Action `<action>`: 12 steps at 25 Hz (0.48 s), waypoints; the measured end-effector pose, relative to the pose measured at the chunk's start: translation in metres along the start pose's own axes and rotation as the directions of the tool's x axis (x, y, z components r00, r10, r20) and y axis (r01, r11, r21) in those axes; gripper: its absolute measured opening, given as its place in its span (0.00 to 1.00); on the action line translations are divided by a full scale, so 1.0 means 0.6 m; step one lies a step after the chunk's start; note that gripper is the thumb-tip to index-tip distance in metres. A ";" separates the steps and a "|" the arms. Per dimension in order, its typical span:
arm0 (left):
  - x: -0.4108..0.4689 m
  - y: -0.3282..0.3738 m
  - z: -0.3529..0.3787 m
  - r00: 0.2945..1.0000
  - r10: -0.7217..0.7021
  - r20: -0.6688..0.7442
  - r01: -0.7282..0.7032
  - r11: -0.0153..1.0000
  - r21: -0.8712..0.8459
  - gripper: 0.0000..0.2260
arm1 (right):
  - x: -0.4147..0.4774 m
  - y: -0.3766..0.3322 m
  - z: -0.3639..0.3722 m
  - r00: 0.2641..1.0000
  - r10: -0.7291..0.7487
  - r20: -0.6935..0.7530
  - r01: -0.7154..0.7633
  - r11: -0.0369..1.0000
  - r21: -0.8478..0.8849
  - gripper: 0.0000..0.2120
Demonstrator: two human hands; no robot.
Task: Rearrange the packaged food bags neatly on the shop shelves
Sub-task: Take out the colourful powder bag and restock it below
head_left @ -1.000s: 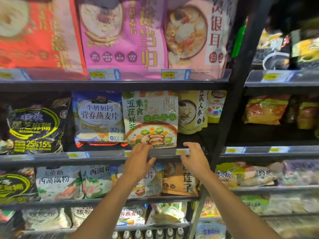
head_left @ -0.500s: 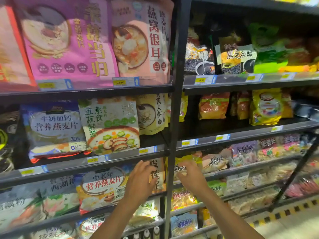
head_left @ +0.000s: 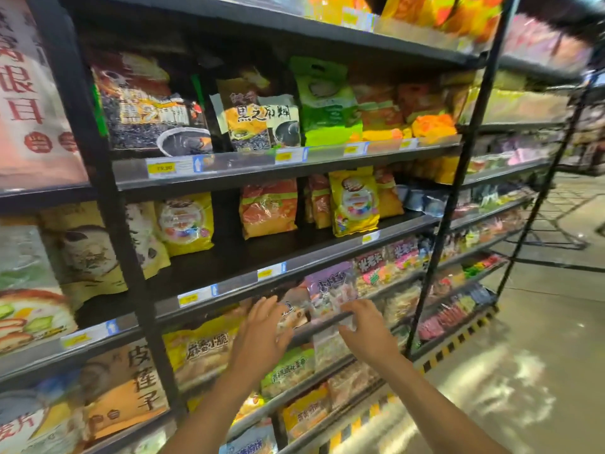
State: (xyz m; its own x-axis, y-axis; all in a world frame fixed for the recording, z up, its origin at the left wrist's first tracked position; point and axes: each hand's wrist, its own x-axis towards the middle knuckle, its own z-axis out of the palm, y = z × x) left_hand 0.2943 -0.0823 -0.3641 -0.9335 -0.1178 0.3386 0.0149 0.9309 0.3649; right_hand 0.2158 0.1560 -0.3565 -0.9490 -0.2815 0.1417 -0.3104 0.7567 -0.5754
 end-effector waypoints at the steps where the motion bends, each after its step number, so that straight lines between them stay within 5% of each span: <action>1: 0.023 0.033 0.015 1.000 0.019 0.003 -0.019 1.000 -0.014 0.25 | 0.008 0.030 -0.028 1.000 0.006 -0.019 -0.006 1.000 -0.011 0.21; 12: 0.274 0.208 0.159 0.989 0.126 0.075 -0.121 0.991 -0.062 0.29 | 0.162 0.226 -0.183 0.972 0.045 -0.232 -0.064 0.995 -0.073 0.29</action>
State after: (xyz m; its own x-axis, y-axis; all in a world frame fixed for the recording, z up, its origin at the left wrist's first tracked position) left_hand 0.1085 0.0475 -0.3454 -0.9485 0.0264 0.3156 0.1500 0.9150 0.3745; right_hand 0.0754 0.2957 -0.3322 -0.9490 -0.1025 0.2981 -0.2522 0.8142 -0.5229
